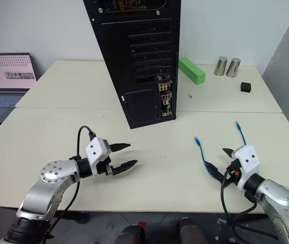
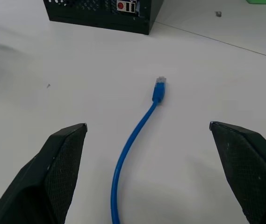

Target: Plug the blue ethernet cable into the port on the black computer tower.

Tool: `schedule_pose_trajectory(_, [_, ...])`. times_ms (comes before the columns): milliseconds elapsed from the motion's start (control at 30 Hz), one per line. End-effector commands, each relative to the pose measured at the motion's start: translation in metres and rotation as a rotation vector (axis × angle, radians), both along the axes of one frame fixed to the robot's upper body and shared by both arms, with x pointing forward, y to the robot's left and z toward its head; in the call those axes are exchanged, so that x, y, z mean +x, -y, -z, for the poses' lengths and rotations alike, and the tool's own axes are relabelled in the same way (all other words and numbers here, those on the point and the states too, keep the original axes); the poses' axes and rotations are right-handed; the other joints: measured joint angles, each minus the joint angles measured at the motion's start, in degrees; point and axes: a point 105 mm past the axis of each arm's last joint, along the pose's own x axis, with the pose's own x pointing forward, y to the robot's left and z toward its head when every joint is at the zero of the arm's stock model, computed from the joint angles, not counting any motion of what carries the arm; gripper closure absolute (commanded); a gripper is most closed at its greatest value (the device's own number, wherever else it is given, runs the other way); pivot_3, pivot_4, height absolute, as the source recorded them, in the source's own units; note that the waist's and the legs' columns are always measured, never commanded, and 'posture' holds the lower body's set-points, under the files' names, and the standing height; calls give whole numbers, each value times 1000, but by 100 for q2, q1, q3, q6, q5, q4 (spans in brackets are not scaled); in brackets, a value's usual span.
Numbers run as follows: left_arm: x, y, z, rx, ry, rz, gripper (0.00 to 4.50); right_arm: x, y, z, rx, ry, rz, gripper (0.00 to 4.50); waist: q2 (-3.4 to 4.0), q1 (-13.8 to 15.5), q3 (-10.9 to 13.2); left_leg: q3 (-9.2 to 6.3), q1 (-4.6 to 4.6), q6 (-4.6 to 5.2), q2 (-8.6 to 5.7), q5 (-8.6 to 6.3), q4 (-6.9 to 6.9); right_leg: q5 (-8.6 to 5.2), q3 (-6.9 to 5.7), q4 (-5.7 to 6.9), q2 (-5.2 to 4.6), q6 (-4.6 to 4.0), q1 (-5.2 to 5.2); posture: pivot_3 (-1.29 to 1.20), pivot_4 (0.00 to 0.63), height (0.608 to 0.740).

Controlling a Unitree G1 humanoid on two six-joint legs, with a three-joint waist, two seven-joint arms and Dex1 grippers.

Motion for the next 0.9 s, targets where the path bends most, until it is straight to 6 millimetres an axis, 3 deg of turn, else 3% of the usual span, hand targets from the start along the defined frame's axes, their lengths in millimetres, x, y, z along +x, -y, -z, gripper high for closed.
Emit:
schedule_pose_trajectory(33, [-3,7,-8,48,54,60,899,11,-11,-2,-5,2,18,48,0,-2,0,-1,0,0,1,0,0,0,-1,0,0,0,0,0,150,740])
schedule_pose_trajectory(267, [-7,19,-21,1,63,169,899,38,-18,5,-36,-7,79,48,-2,4,1,-2,-4,0,-1,0,1,0,-2,-1,0,0,-2,0,150,740])
schedule_pose_trajectory(400, [-13,31,-33,-28,64,248,899,59,-32,10,-43,-7,72,48,-3,-16,2,-1,-3,0,-1,0,0,0,-2,1,1,0,-3,0,150,740])
schedule_pose_trajectory(600, [-13,34,-39,-24,73,274,899,80,-30,24,-85,-23,119,48,-3,-23,2,-3,-6,0,0,0,-1,0,-3,2,1,-1,-6,0,150,740])
schedule_pose_trajectory(700, [-14,35,-42,-28,77,281,899,83,-30,33,-105,-44,126,489,-3,-21,2,-4,-8,0,-1,0,1,1,-3,0,0,-1,-6,0,150,740])
schedule_pose_trajectory(900, [-12,35,-41,-23,78,282,899,83,-30,35,-93,-54,138,1862,-3,-37,2,-4,-1,0,0,0,2,1,-2,8,1,-1,-4,0,150,740])
